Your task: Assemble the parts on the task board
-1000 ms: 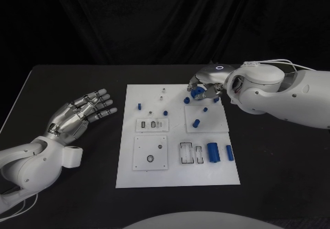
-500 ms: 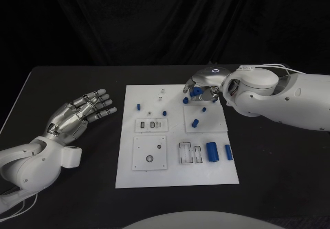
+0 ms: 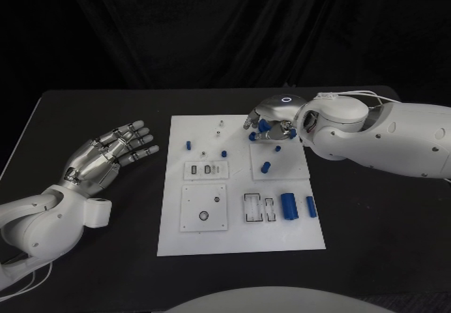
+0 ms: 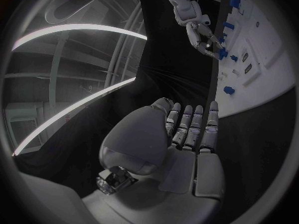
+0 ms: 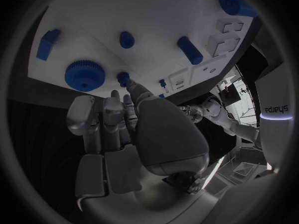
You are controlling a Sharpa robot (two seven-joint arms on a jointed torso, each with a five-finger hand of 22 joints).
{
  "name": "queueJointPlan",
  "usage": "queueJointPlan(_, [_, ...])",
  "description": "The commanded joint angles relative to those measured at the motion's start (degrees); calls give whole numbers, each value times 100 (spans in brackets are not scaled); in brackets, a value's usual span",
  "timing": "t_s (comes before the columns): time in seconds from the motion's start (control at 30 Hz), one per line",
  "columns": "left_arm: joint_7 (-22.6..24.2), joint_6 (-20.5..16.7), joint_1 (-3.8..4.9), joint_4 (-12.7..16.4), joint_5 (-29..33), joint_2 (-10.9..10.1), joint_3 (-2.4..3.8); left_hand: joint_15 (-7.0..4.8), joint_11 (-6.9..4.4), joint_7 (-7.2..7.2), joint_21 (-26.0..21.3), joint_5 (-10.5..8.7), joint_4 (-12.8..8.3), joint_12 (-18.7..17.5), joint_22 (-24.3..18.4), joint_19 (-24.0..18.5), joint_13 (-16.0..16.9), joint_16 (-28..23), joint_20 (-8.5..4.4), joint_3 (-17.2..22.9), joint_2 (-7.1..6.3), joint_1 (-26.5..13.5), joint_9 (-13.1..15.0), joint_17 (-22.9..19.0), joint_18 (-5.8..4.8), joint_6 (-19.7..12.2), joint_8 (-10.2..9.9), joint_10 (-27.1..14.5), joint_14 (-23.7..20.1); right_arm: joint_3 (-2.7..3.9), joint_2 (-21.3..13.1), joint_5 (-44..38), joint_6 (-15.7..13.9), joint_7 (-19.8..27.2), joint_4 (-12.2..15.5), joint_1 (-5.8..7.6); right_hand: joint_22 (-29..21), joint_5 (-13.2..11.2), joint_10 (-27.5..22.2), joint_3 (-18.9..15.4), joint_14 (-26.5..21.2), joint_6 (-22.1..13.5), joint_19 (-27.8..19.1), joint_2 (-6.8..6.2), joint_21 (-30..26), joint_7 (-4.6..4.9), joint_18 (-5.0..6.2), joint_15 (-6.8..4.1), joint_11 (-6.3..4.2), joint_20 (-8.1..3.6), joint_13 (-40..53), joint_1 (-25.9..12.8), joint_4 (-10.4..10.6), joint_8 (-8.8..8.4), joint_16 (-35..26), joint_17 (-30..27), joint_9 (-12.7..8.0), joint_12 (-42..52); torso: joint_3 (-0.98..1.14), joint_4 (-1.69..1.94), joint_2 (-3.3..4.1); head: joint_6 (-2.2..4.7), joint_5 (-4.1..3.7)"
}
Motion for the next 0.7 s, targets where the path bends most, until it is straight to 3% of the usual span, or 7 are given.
queueJointPlan(0.03, [940, 126, 15, -5, 40, 11, 0, 24, 40, 12, -9, 22, -2, 21, -9, -34, -7, 34, 11, 34, -50, 4, 7, -5, 79, 33, 32, 9, 21, 3, 28, -52, -77, 101, -29, -33, 14, -14, 63, 40, 44, 71, 35, -29, 28, -7, -33, -5, 12, -6, -6, 0, 0, -35, 32, 14, 15, -39, -6, -2, -6, -2, 15])
queueJointPlan(0.7, [847, 219, 14, -50, 40, 48, -11, 37, 61, 30, -16, 14, -5, 18, -15, -48, -11, 13, 16, 73, -60, -5, 5, -14, 72, 34, 31, 4, -10, 4, 156, -52, 20, 100, -200, -110, 71, 46, 300, 369, 43, 632, 28, -155, 20, 39, -31, 2, 13, 2, -8, 20, 104, 45, 8, 16, 180, -276, -4, -11, -21, -32, -7])
